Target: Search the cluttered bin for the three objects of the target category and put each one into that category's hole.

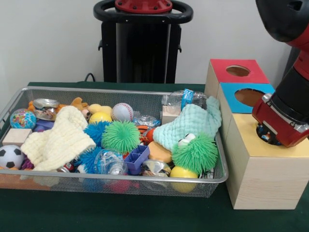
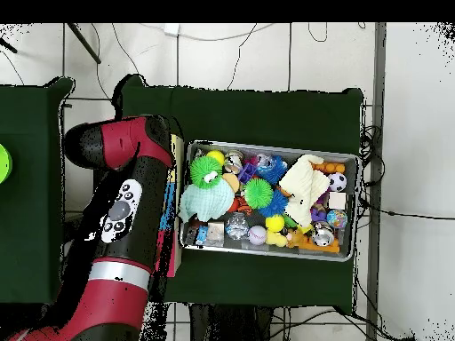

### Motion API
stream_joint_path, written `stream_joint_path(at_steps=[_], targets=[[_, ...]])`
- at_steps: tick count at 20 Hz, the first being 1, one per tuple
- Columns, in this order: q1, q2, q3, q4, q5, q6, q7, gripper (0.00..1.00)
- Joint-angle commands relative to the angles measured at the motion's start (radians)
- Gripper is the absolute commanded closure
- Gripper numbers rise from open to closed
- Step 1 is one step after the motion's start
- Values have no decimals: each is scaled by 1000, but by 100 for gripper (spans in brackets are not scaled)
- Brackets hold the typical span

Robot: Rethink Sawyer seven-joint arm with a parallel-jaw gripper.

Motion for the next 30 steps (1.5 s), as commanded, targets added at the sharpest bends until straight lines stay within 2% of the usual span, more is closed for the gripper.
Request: stream_joint_path(at_steps=[1,11,19,23,30], targets=[[-43,145,103,156,-79,-275,59,0],[-57,120,129,183,-67,-293,36,0],[-76,36,146,216,-30,-274,30,0],[-87,-1,149,200,-14,-190,7,0],[-119,-46,156,118,7,26,-39,0]])
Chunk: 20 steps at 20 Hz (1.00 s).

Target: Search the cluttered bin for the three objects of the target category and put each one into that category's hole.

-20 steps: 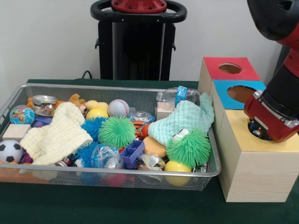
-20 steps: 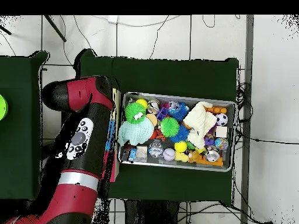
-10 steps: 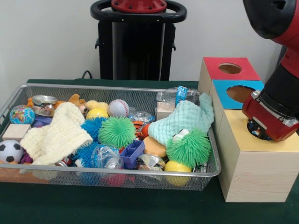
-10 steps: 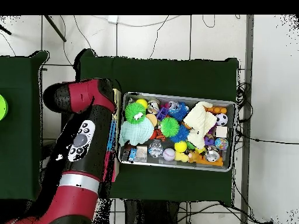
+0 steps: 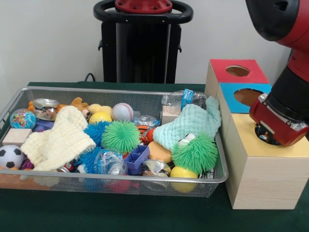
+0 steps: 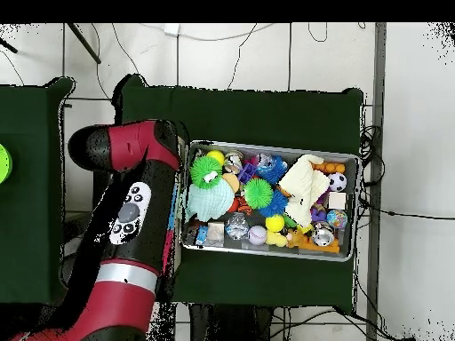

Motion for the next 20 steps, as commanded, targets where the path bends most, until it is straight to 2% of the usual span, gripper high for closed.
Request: stream_joint_path(at_steps=[1,5,9,20], targets=[[-106,-12,116,45,7,104,-39,0],[-95,-30,88,19,-32,163,-67,0],[-81,-62,75,41,-52,173,-78,0],[-84,-64,77,28,-51,207,-75,0]])
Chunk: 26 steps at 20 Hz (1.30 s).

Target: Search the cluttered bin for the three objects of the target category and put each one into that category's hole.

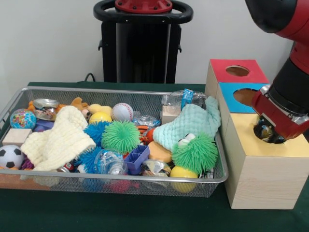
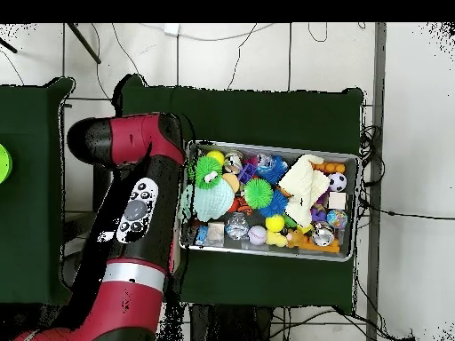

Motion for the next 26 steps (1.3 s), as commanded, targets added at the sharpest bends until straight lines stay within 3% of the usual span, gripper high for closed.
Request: stream_joint_path(at_steps=[1,10,19,26], targets=[[-63,-31,52,36,-54,127,-75,0],[-116,-39,59,-99,-29,287,-97,0],[-143,-60,81,-122,-26,327,-105,0],[-149,-96,96,-67,-45,285,-129,0]])
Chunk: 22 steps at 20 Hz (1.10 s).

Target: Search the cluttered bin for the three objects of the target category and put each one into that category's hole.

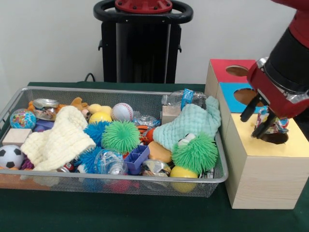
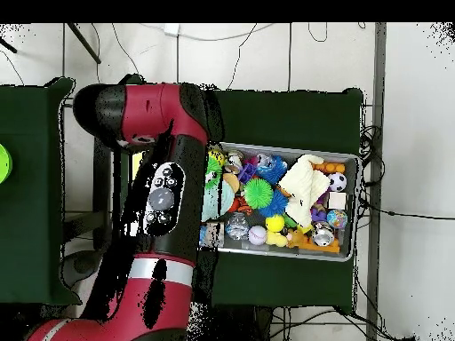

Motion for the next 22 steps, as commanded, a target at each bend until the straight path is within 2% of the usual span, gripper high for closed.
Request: stream_joint_path(at_steps=[1,6,12,18,22], targets=[[-55,-59,83,67,-45,15,-129,0],[-59,-79,85,99,-55,-5,-131,0],[-59,-66,87,67,-58,23,-121,0],[-55,-79,90,70,-56,70,-131,0],[-51,-76,88,69,-64,67,-141,0]])
